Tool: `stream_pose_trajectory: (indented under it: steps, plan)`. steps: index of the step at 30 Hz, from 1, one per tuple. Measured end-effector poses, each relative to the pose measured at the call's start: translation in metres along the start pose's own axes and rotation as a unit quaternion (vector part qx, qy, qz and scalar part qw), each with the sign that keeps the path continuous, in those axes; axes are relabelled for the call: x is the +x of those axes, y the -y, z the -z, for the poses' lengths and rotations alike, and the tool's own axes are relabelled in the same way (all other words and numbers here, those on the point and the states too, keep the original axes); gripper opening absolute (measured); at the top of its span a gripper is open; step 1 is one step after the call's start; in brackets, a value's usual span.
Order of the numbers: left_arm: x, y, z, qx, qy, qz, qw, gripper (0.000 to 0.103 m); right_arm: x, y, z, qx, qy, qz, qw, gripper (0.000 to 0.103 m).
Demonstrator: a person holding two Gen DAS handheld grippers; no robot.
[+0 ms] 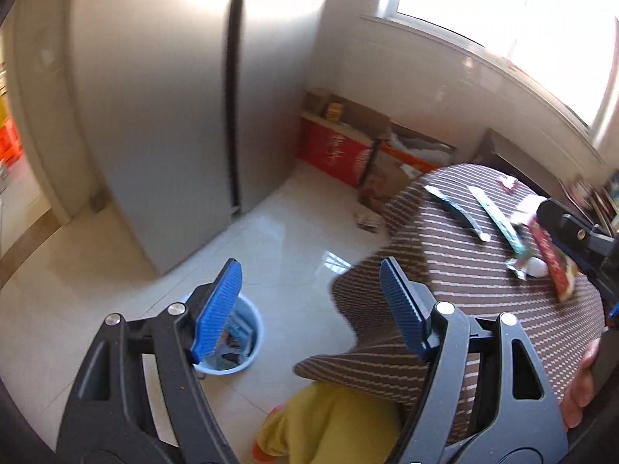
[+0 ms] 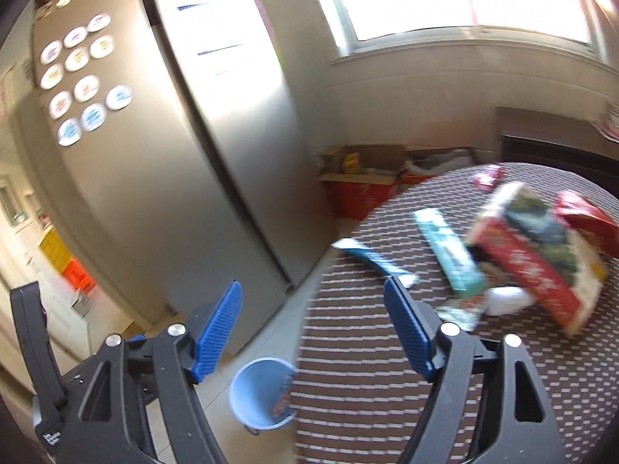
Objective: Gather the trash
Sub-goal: 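Move both open tools back to the table, then grasp the green pet-snack stick with the right tool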
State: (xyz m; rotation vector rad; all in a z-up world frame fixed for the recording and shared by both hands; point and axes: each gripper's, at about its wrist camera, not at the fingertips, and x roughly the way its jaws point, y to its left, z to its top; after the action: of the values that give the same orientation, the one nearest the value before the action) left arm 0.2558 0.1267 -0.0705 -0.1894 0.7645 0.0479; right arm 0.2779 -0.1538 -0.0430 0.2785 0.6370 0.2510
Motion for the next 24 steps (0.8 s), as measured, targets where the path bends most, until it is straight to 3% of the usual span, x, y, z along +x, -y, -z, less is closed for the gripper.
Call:
stream_pose_trajectory:
  steps: [8, 12, 15, 18, 20, 24]
  plan:
    - [0.028, 0.08, -0.001, 0.043, -0.035, 0.053, 0.997, 0.076, -0.014, 0.075, 0.0, 0.04, -0.007, 0.051, 0.998, 0.076]
    - [0.042, 0.104, -0.004, 0.05, -0.05, 0.063, 0.9955, 0.076, -0.008, 0.096, -0.006, 0.037, -0.025, 0.032, 0.998, 0.076]
    - [0.048, 0.114, -0.008, 0.051, -0.052, 0.063, 0.9953, 0.076, 0.01, 0.099, -0.013, 0.013, -0.052, 0.002, 0.999, 0.074]
    - [0.056, 0.116, -0.016, 0.046, -0.053, 0.055, 0.996, 0.078, 0.033, 0.092, -0.018, -0.02, -0.078, -0.008, 0.997, 0.059]
    - [0.06, 0.114, -0.019, 0.043, -0.054, 0.045, 0.9965, 0.078, 0.049, 0.09, -0.022, -0.027, -0.097, -0.016, 0.995, 0.055]
    - [0.07, 0.111, -0.026, 0.036, -0.061, 0.041, 0.9966, 0.078, 0.08, 0.088, -0.029, -0.048, -0.122, 0.006, 0.991, 0.053]
